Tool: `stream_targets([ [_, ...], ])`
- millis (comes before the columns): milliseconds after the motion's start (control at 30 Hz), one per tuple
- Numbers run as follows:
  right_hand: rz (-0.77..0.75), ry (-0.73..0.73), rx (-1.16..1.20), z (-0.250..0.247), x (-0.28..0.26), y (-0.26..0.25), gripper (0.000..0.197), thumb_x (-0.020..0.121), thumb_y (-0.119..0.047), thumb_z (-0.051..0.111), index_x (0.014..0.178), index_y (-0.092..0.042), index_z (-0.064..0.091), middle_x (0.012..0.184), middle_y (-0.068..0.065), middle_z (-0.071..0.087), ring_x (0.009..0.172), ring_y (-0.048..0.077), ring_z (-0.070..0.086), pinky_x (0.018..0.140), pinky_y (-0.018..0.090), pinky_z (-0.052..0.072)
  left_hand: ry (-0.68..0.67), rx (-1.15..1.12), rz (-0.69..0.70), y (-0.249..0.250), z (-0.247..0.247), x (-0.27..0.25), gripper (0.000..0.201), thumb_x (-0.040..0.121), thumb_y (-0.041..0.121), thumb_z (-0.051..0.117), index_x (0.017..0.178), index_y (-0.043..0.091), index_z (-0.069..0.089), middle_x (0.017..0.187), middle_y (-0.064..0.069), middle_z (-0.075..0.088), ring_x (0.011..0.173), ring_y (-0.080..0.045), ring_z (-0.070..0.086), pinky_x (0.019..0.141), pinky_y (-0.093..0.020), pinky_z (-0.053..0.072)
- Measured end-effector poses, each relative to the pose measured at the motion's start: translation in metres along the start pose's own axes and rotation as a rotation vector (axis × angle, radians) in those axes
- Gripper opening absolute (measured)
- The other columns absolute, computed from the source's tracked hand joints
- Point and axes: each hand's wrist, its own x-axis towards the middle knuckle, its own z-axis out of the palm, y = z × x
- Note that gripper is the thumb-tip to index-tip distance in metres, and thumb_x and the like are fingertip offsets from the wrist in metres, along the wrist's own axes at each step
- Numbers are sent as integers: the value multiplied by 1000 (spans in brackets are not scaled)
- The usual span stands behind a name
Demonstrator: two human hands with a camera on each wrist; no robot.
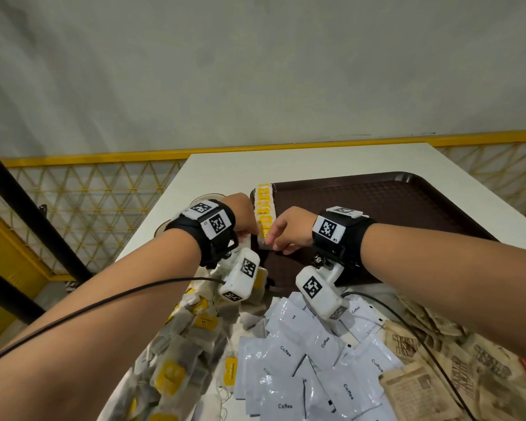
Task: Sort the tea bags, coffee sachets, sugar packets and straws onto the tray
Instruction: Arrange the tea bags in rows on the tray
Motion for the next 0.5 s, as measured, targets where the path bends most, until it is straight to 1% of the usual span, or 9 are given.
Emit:
stream_targets([
  [33, 9, 2, -21, 2, 0, -2, 21, 82, 11, 62, 76, -9, 68, 81, 10, 63, 81, 20, 61, 75, 30, 56, 8, 3, -1, 0, 3, 0, 24, 84, 13, 69, 99, -5, 70, 68, -9, 60, 64, -22, 57, 84, -37, 56],
  [100, 32, 8, -52, 3, 1, -4, 23, 83, 11, 59, 80, -9, 69, 83, 9, 62, 82, 20, 60, 74, 30, 56, 14, 16, -4, 1, 7, 0, 25, 83, 16, 70, 99, -3, 68, 76, -11, 61, 72, -23, 58, 84, -36, 54],
  [133, 53, 18, -49, 2, 0, -5, 24, 83, 11, 58, 78, -9, 69, 80, 8, 62, 78, 19, 59, 72, 28, 56, 15, 25, -7, 1, 9, -1, 23, 83, 17, 71, 97, -1, 67, 79, -11, 61, 74, -23, 58, 83, -35, 54],
  [200, 82, 93, 42, -3, 5, -5, 22, 86, 8, 56, 75, -7, 67, 71, 8, 59, 66, 18, 57, 65, 27, 55, 17, 36, -19, 0, 12, -1, 18, 83, 18, 72, 91, 5, 63, 75, -8, 60, 74, -24, 58, 80, -33, 54],
  [267, 92, 215, 129, -10, 12, -2, 12, 87, 3, 56, 92, -1, 67, 74, 9, 60, 65, 19, 59, 67, 31, 56, 19, 27, -33, -1, 14, 1, 17, 82, 19, 73, 87, 7, 62, 73, -7, 60, 74, -24, 58, 79, -32, 54],
  [333, 101, 277, 196, -16, 22, 4, 25, 88, 1, 55, 112, 3, 61, 81, 8, 61, 72, 19, 61, 70, 31, 55, 22, 10, -43, -3, 16, 3, 17, 80, 19, 74, 80, 8, 61, 80, -10, 62, 75, -24, 59, 80, -35, 55],
  [367, 96, 275, 208, -16, 25, 4, 29, 87, 2, 55, 116, 4, 59, 84, 8, 61, 75, 19, 61, 72, 31, 55, 23, 2, -47, -3, 16, 3, 18, 80, 19, 74, 77, 9, 60, 82, -11, 62, 76, -25, 60, 81, -36, 55],
  [400, 96, 256, 188, -14, 26, 3, 31, 86, 2, 55, 117, 4, 59, 89, 9, 62, 80, 20, 62, 75, 31, 55, 22, -4, -51, -2, 16, 3, 18, 79, 20, 75, 79, 8, 60, 84, -12, 63, 77, -26, 60, 83, -37, 56],
  [500, 107, 214, 109, -3, 34, 4, 40, 80, -2, 60, 120, 1, 60, 113, 16, 65, 101, 29, 64, 90, 40, 55, 26, -28, -55, -4, 16, 4, 26, 80, 19, 74, 96, 2, 65, 94, -16, 67, 87, -29, 65, 85, -41, 56],
])
